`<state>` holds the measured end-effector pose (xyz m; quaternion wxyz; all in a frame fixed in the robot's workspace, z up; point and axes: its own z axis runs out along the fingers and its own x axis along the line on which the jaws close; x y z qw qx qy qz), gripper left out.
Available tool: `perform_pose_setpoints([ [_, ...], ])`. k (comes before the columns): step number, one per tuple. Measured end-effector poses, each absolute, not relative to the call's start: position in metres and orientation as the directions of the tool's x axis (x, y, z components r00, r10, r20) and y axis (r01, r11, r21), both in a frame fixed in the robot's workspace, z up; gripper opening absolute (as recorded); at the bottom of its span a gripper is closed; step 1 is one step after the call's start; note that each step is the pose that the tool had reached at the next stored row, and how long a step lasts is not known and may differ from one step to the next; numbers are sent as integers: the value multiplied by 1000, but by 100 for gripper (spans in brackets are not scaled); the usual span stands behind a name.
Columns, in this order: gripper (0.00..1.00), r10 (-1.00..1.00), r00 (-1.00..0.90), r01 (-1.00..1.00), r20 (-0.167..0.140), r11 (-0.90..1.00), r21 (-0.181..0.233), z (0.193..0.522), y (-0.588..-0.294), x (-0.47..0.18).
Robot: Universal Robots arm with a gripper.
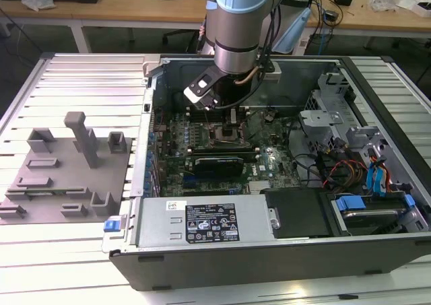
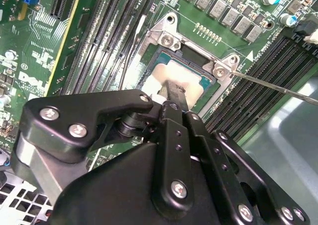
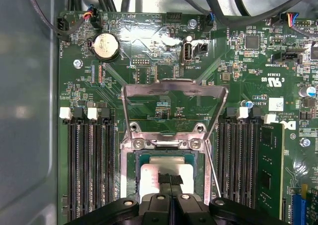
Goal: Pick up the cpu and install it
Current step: 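Place the cpu into insertion slot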
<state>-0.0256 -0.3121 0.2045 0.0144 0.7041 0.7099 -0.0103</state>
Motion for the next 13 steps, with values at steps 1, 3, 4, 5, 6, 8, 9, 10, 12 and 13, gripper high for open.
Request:
perform_pose_setpoints([
  [1, 11, 999, -8, 1000, -35, 8, 6, 204, -312, -26],
  [3, 11, 999, -8, 1000, -35, 8, 6, 204, -312, -26],
  [4, 11, 999, -8, 1000, -35, 8, 6, 204, -312, -26],
  [5, 11, 999, -8, 1000, -35, 8, 6, 204, -312, -26],
  [6, 11, 999, -8, 1000, -35, 8, 6, 204, -312, -26],
  [8, 11, 999, -8, 1000, -35, 8, 6, 204, -312, -26],
  [9, 11, 999, -8, 1000, -34, 8, 7, 205, -312, -26],
  [10, 11, 999, -8, 1000, -33, 8, 7, 206, -312, -25],
  [12, 11, 999, -8, 1000, -35, 8, 6, 210, -312, -26],
  [13, 11, 999, -8, 1000, -35, 8, 6, 212, -312, -26],
])
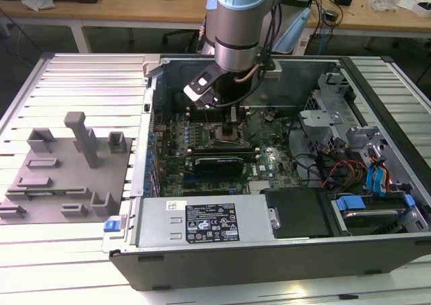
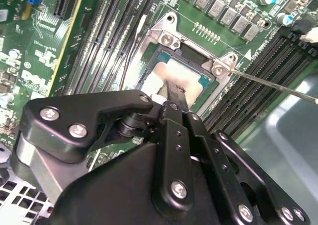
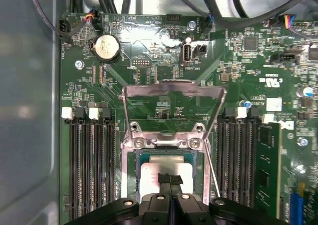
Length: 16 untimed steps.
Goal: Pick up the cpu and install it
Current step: 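Place the cpu into insertion slot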
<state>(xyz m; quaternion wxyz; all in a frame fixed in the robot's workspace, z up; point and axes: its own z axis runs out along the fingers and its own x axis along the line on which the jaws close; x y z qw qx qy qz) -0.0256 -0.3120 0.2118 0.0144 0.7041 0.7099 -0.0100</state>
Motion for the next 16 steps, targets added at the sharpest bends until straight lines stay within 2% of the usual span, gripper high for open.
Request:
perform_pose_setpoints([
  [6, 11, 999, -8, 1000, -35, 8, 6, 227, -312, -26],
  [8, 11, 999, -8, 1000, -35, 8, 6, 255, -312, -26],
  [16, 11, 999, -8, 1000, -35, 8, 6, 256, -312, -26],
])
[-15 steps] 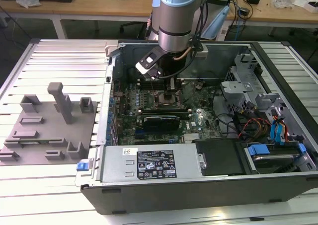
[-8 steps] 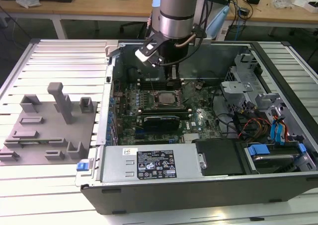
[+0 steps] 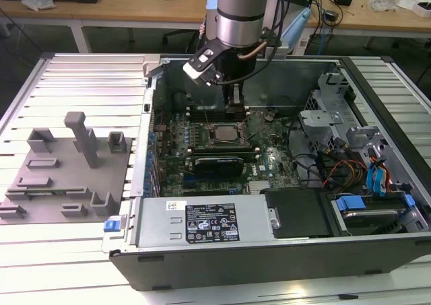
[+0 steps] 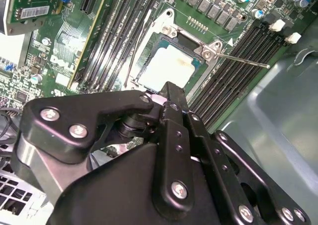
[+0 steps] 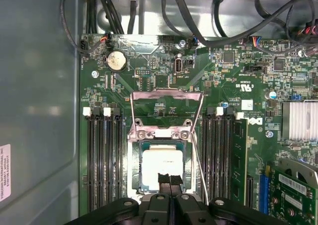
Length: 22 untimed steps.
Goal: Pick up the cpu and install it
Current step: 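Close the cpu cover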
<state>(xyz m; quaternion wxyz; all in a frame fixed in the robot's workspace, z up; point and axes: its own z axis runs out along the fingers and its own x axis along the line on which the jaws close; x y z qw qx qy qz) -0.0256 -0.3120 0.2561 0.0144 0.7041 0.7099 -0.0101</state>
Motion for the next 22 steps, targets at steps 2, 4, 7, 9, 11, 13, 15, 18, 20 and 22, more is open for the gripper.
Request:
perform_pose_setpoints([
  [2, 11, 999, -8, 1000, -35, 8, 6, 257, -312, -26],
  [4, 11, 999, -8, 1000, -35, 8, 6, 257, -312, -26],
  [7, 11, 999, -8, 1000, -35, 8, 6, 258, -312, -26],
  [9, 11, 999, -8, 1000, -35, 8, 6, 259, -312, -26],
  [11, 11, 999, -8, 1000, -35, 8, 6, 260, -312, -26],
  [13, 11, 999, -8, 1000, -35, 8, 6, 262, -312, -26],
  [15, 11, 999, -8, 1000, -35, 8, 6, 264, -312, -26],
  [18, 11, 999, -8, 1000, -35, 8, 6, 266, -312, -26],
  [20, 11, 999, -8, 1000, -35, 8, 6, 268, -312, -26],
  [22, 11, 999, -8, 1000, -35, 8, 6, 271, -312, -26],
])
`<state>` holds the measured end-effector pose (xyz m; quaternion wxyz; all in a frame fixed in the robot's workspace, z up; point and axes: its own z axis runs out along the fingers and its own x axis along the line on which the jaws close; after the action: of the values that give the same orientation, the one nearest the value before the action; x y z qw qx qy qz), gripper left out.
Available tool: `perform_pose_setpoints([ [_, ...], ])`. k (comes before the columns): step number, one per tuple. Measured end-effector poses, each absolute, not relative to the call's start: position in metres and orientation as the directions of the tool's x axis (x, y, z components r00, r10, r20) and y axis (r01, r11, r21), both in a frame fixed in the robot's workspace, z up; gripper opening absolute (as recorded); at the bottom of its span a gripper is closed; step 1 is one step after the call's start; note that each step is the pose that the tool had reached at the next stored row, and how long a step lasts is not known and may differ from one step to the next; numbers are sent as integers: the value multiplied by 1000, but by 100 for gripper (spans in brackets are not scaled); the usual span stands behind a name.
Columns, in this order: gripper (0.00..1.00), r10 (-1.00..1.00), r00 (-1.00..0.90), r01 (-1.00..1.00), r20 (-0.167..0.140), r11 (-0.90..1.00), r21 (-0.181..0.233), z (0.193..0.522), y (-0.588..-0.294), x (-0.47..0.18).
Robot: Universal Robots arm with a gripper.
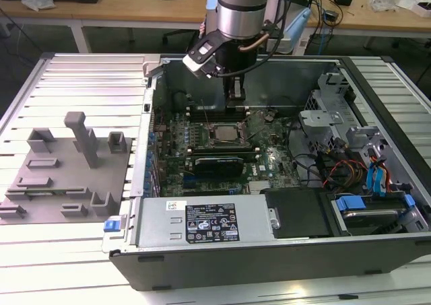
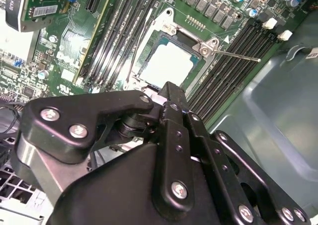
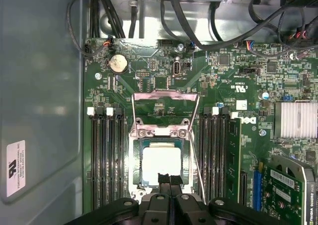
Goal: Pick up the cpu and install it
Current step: 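Close the cpu cover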
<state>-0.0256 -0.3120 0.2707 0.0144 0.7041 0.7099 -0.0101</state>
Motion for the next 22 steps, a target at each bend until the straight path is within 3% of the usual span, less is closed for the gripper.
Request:
perform_pose_setpoints([
  [11, 11, 999, -8, 1000, -35, 8, 6, 277, -312, -24],
  [22, 11, 999, -8, 1000, -35, 8, 6, 277, -318, 21],
])
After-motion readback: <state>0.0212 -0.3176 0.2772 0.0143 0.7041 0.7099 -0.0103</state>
